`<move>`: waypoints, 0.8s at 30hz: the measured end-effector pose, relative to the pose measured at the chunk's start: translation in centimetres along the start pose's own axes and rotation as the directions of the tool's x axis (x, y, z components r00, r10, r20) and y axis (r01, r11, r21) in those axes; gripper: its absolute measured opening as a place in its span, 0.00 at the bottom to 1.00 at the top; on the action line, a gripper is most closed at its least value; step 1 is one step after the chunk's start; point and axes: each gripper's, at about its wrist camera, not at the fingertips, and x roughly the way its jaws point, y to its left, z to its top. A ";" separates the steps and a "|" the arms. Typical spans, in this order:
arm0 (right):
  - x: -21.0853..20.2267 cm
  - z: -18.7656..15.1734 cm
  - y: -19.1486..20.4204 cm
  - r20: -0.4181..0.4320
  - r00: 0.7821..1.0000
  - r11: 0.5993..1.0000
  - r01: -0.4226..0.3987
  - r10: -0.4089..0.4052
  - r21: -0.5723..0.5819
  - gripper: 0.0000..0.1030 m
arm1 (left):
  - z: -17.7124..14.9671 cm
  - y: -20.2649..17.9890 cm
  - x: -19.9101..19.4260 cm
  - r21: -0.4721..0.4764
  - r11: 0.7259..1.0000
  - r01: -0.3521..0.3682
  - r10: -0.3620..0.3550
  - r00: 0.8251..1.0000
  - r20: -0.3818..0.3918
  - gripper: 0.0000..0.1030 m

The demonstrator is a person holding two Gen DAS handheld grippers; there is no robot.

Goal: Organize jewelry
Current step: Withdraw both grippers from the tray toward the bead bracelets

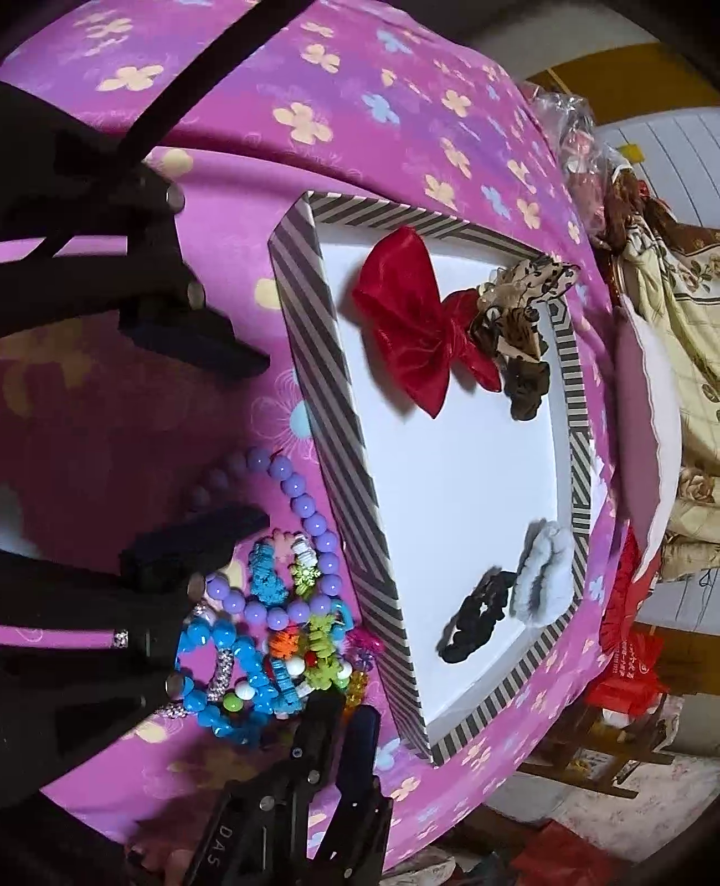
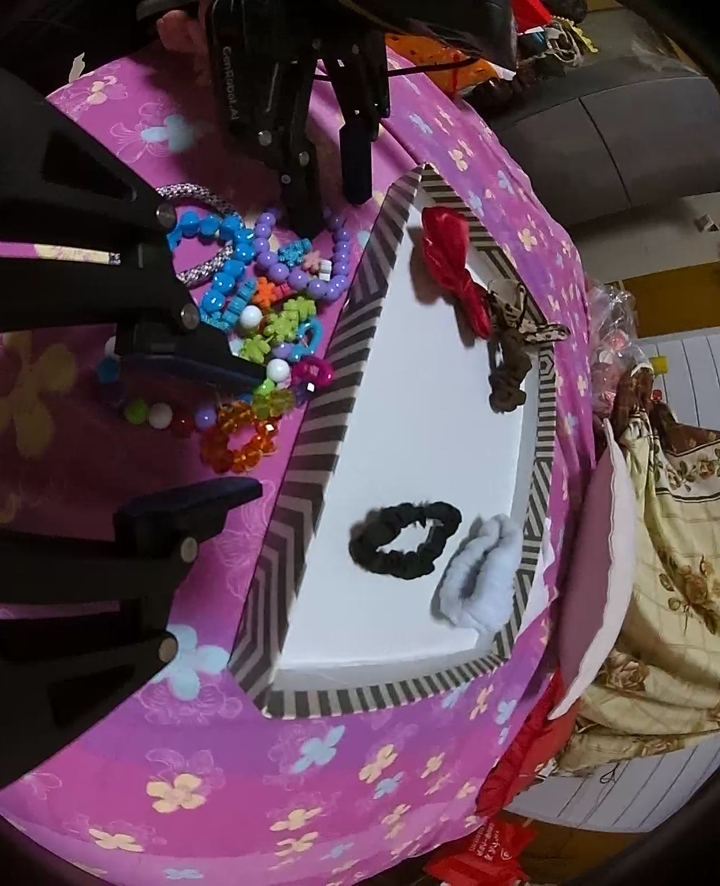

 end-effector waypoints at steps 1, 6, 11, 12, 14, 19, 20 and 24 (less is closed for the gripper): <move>0.0 -0.1 0.0 -0.008 1.000 1.000 0.002 -0.002 -0.001 0.23 | 0.1 -0.1 0.0 0.006 1.000 0.001 -0.001 1.000 0.001 0.02; -1.2 -0.5 -0.1 -0.013 1.000 1.000 0.015 -0.015 -0.007 0.10 | 0.0 -0.3 -0.2 0.044 0.999 0.007 -0.007 1.000 0.002 0.00; -4.1 -0.8 -1.5 0.047 0.999 0.998 -0.029 0.027 0.064 0.09 | 0.3 1.0 -2.0 -0.006 0.997 0.071 -0.071 0.997 0.040 0.00; -4.5 -1.0 -1.9 0.053 0.998 0.996 -0.039 0.035 0.080 0.09 | 0.3 1.1 -2.4 -0.008 0.997 0.079 -0.079 0.996 0.050 0.00; -4.7 -1.3 -2.5 0.048 0.998 0.994 -0.043 0.039 0.099 0.09 | 0.4 1.5 -2.9 -0.016 0.995 0.095 -0.094 0.994 0.059 0.00; -3.0 -2.4 -3.3 -0.042 0.999 0.993 -0.013 0.018 0.116 0.09 | 0.3 1.4 -1.6 -0.019 0.996 0.083 -0.082 0.996 0.023 0.00; -2.7 -2.5 -3.3 -0.052 0.999 0.993 -0.009 0.015 0.115 0.09 | 0.2 1.3 -1.4 -0.015 0.997 0.080 -0.080 0.997 0.016 0.00; -2.4 -2.1 -3.4 -0.041 0.999 0.992 0.002 0.003 0.127 0.10 | -0.8 1.4 -1.4 -0.011 0.996 0.089 -0.089 0.995 0.036 0.00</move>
